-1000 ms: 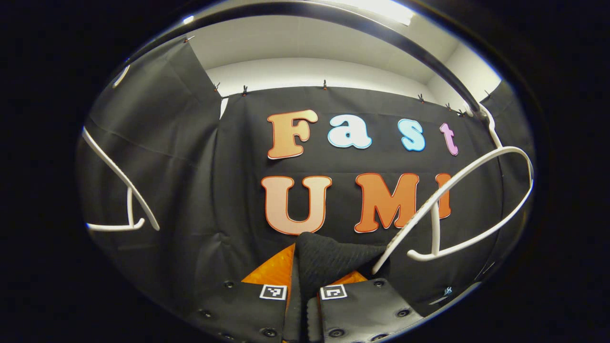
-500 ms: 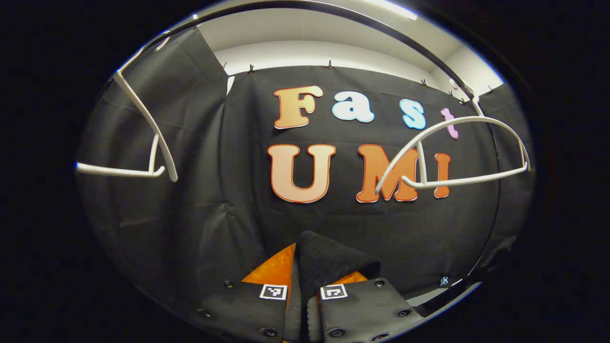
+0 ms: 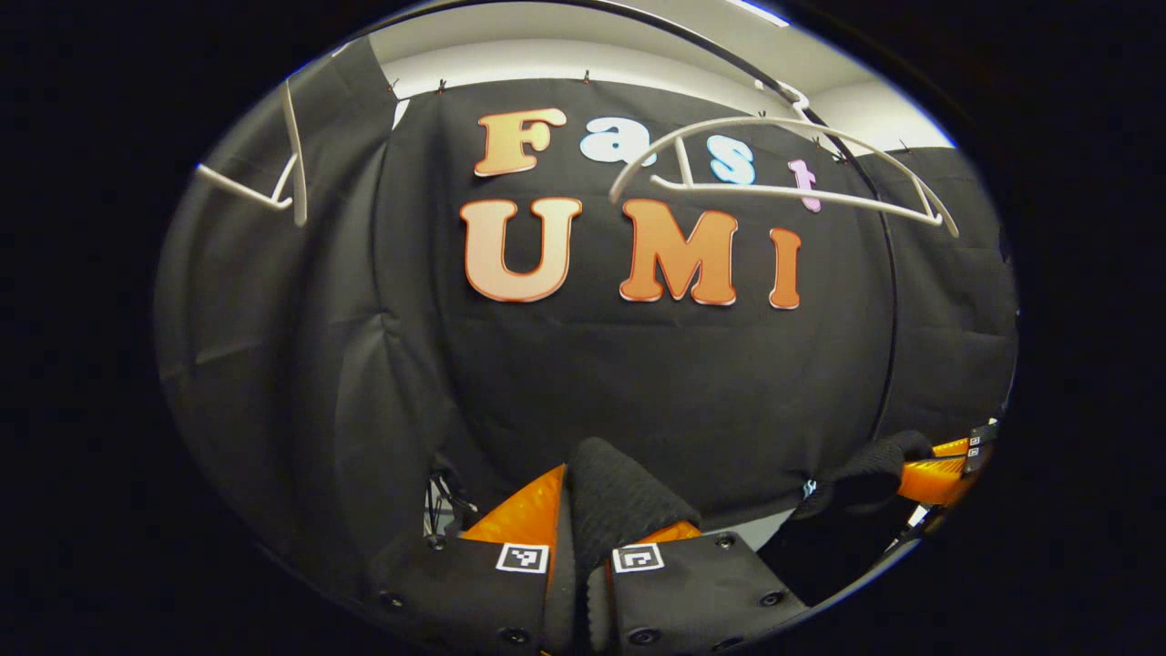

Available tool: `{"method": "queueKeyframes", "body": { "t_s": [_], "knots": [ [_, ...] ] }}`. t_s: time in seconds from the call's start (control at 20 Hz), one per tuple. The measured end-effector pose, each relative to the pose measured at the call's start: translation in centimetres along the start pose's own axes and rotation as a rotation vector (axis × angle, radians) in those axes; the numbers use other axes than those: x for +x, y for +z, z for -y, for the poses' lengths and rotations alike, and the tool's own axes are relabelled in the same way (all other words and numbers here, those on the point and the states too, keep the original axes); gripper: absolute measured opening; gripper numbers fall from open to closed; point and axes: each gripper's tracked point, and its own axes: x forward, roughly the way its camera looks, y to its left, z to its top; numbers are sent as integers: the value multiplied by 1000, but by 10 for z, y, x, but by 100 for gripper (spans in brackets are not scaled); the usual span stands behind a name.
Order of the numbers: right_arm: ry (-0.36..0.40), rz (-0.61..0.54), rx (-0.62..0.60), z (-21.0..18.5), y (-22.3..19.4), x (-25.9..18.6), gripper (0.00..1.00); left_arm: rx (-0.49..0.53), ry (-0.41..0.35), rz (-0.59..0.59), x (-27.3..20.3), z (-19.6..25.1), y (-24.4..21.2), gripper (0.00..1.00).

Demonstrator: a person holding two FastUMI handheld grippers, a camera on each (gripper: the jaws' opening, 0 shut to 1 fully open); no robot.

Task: Grasp the clothes on the hanger with both hands and then place them into the laundry hamper below.

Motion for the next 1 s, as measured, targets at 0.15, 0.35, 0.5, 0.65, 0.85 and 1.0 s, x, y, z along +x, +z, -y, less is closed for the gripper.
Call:
{"method": "queueKeyframes", "body": {
  "t_s": [0.15, 0.35, 0.5, 0.65, 0.85, 1.0],
  "knots": [
    [10, -83, 35, -1, -38, 2, 0, 44, -12, -92, -10, 8, -43, 12],
    [21, -207, 83, -5, -94, 13, 1, 71, -33, -201, -15, 12, -94, 12],
    [27, -312, 118, -11, -136, 16, 1, 96, -62, -307, -17, 23, -141, 12],
    [21, -395, 152, -16, -173, 20, 1, 114, -62, -439, -24, 21, -187, 12],
    [28, -458, 170, -24, -201, 19, 2, 104, -68, -513, -28, 20, -215, 12],
    [14, -509, 158, -24, -225, 15, 2, 97, -77, -562, -33, 20, -233, 14]
  ]
}}
